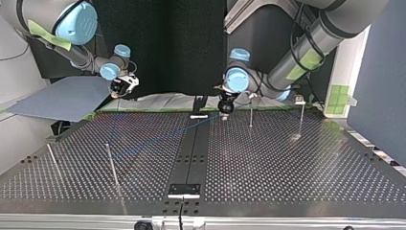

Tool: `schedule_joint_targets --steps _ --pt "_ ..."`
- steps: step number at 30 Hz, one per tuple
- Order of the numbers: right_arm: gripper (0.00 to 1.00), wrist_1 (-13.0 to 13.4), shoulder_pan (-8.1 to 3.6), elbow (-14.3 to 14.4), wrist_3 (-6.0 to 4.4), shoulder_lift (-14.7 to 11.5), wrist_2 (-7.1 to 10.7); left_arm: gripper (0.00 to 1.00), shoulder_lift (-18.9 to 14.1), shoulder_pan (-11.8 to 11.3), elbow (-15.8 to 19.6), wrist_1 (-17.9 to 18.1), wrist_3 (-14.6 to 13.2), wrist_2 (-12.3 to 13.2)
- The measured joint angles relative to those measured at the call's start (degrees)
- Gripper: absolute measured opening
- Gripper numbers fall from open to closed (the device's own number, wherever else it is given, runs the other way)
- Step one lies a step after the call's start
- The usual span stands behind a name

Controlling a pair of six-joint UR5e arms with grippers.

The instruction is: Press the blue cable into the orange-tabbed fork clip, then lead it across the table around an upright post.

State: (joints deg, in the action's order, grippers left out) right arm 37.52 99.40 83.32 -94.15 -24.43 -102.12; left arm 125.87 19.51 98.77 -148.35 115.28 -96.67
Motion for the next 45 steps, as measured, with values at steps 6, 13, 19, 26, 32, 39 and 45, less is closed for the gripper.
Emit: schedule_joint_targets --steps 6,13,19,26,32,39,45 --pt "0.00 0.00 -0.05 -0.34 -0.07 0.02 -0.03 0.56 -1.90 1.61 0.00 -0.75 -0.17 -0.13" --pt "0.00 -0.12 -0.19 -0.75 -0.09 -0.01 0.00 0.56 -5.43 3.04 -0.45 -3.38 0.07 -0.86" --pt "0.00 -0.16 -0.23 -0.91 -0.09 -0.02 0.03 0.56 -7.23 3.58 -1.42 -4.84 0.09 -1.13" --pt "0.00 -0.16 -0.34 -0.98 -0.09 -0.02 0.07 0.56 -7.42 6.32 -4.31 -7.76 0.93 -2.88" --pt "0.00 -0.16 -0.36 -1.01 -0.09 -0.01 0.08 0.56 -7.44 9.17 -7.18 -10.62 1.34 -1.85" --pt "0.00 -0.16 -0.38 -1.05 -0.42 -0.01 0.13 0.56 -7.44 12.35 -10.36 -13.82 2.01 -1.02" --pt "0.00 -0.16 -0.45 -1.08 -0.55 0.00 0.16 0.56 -7.45 14.84 -13.39 -16.85 2.20 -1.04"
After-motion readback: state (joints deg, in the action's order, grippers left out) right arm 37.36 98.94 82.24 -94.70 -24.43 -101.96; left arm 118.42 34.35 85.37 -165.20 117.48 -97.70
